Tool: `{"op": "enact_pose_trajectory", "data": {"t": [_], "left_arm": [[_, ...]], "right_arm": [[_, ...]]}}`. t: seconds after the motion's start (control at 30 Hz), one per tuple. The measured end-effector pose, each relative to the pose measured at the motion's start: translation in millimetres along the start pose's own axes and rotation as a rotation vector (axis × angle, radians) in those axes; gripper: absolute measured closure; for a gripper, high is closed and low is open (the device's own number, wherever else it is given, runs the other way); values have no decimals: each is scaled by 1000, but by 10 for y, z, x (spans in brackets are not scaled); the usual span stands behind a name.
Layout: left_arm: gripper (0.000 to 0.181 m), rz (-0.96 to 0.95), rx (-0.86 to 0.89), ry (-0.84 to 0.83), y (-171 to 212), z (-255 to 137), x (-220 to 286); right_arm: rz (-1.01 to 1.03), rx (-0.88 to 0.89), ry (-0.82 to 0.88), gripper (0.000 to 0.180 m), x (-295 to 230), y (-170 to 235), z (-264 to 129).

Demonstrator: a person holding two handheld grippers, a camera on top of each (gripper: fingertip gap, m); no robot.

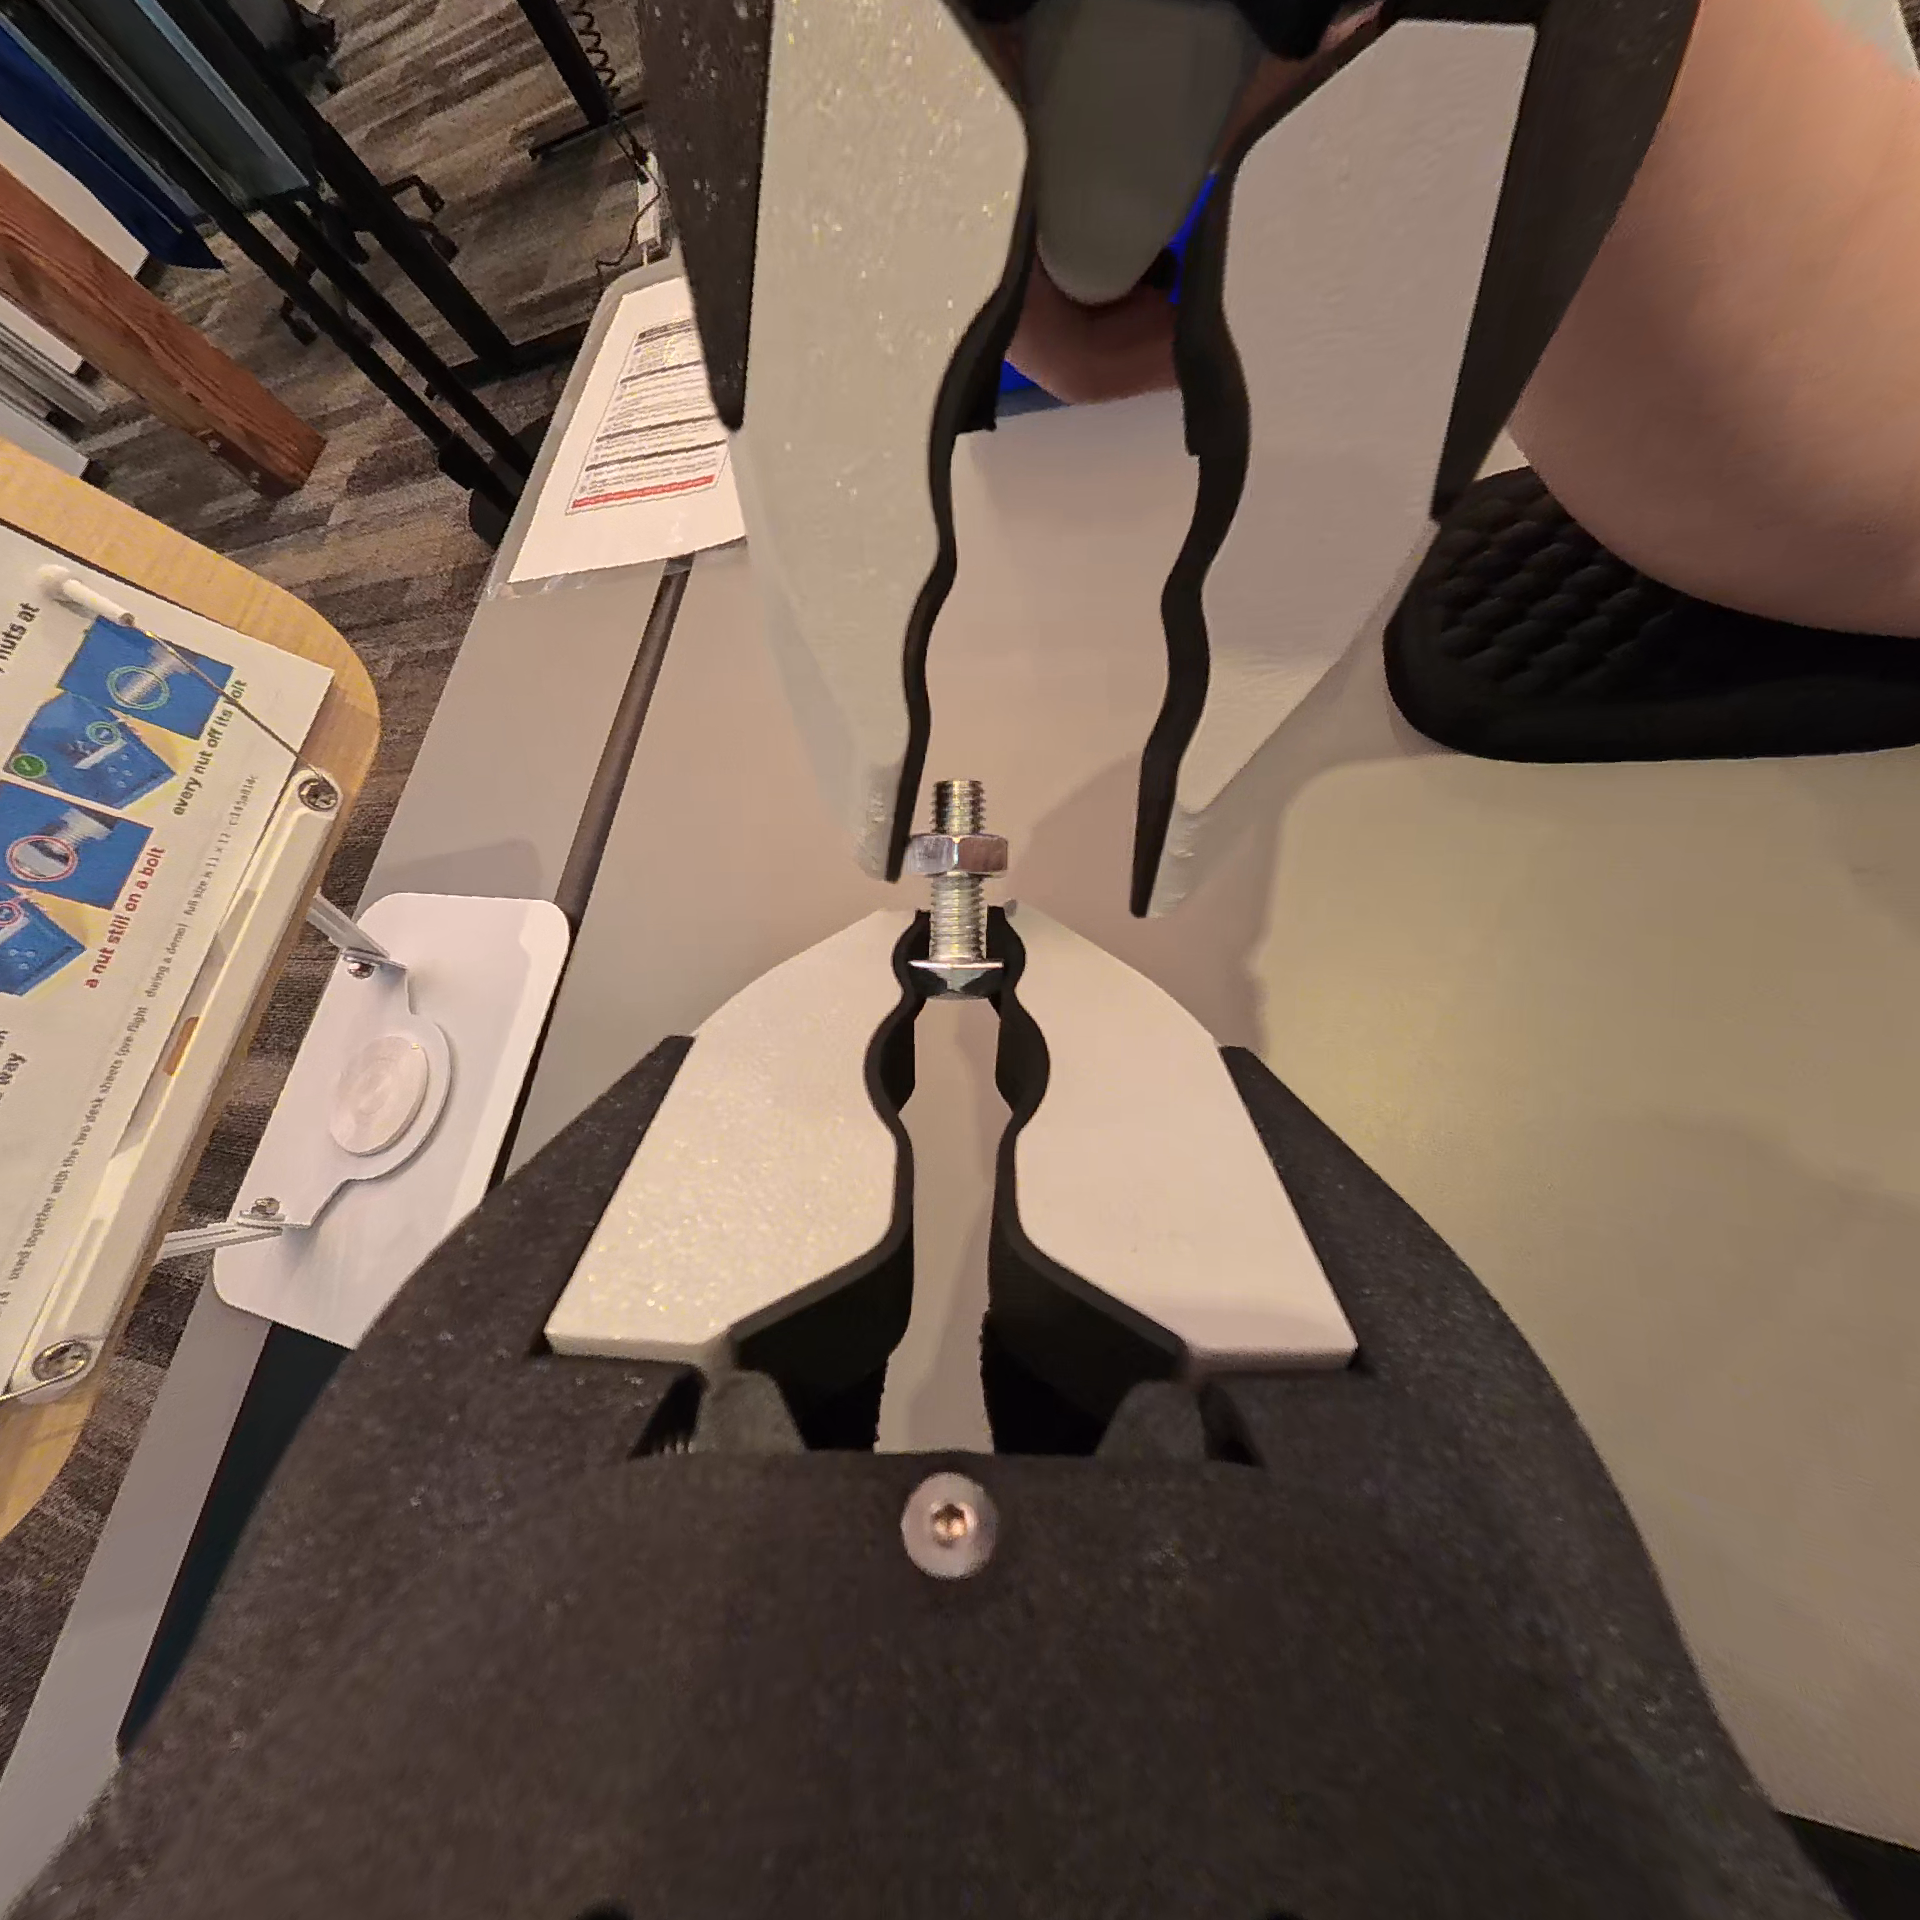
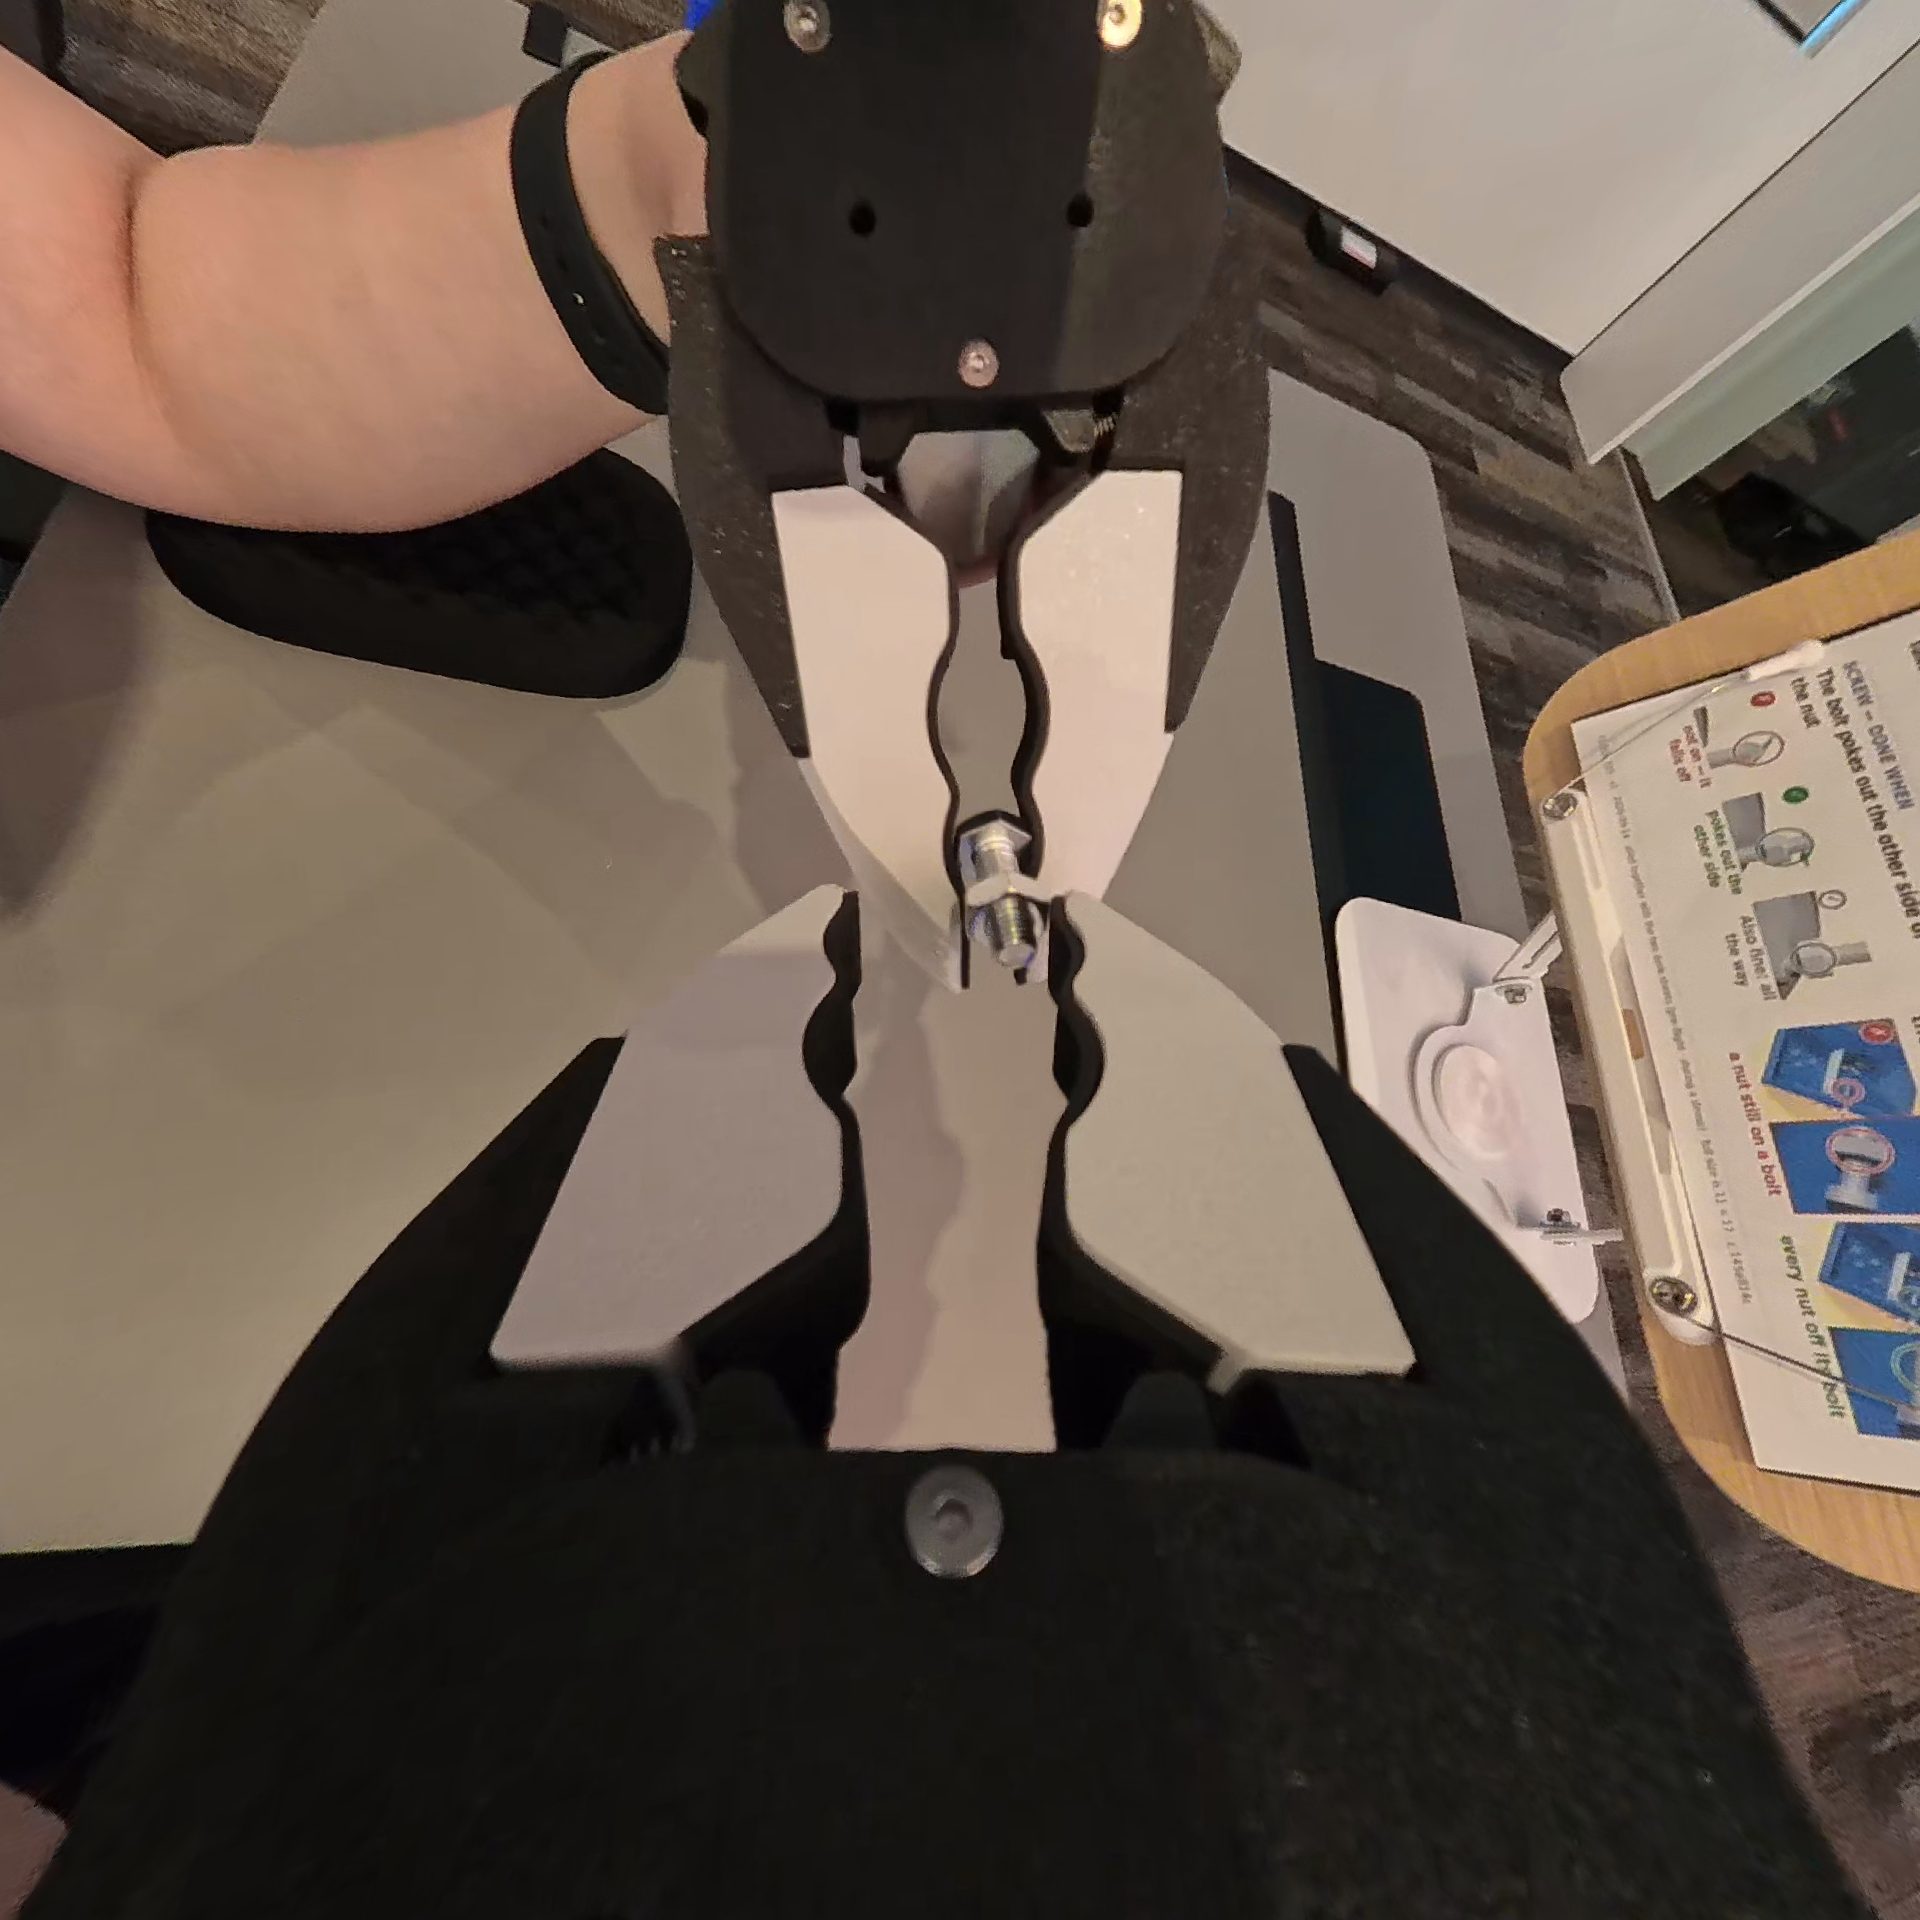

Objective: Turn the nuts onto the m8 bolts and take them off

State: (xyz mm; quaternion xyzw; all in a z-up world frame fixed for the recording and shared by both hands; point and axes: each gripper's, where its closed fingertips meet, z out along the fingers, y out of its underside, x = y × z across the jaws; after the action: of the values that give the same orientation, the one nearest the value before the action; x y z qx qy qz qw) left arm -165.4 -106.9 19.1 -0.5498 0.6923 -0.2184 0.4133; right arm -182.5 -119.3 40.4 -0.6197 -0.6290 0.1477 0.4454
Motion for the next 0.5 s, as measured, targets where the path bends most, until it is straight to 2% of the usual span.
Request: {"op": "enact_pose_trajectory", "data": {"t": [0.2,0.37,0.5], "left_arm": [[171,5,4,1,-9,-3,6],[171,10,22,6,-48,-30,23],[171,10,29,7,-61,-45,27]], "right_arm": [[-15,32,-5,147,-2,-31,-11],[-23,69,11,164,66,-31,-32],[-30,87,7,164,65,-49,-40]]}}
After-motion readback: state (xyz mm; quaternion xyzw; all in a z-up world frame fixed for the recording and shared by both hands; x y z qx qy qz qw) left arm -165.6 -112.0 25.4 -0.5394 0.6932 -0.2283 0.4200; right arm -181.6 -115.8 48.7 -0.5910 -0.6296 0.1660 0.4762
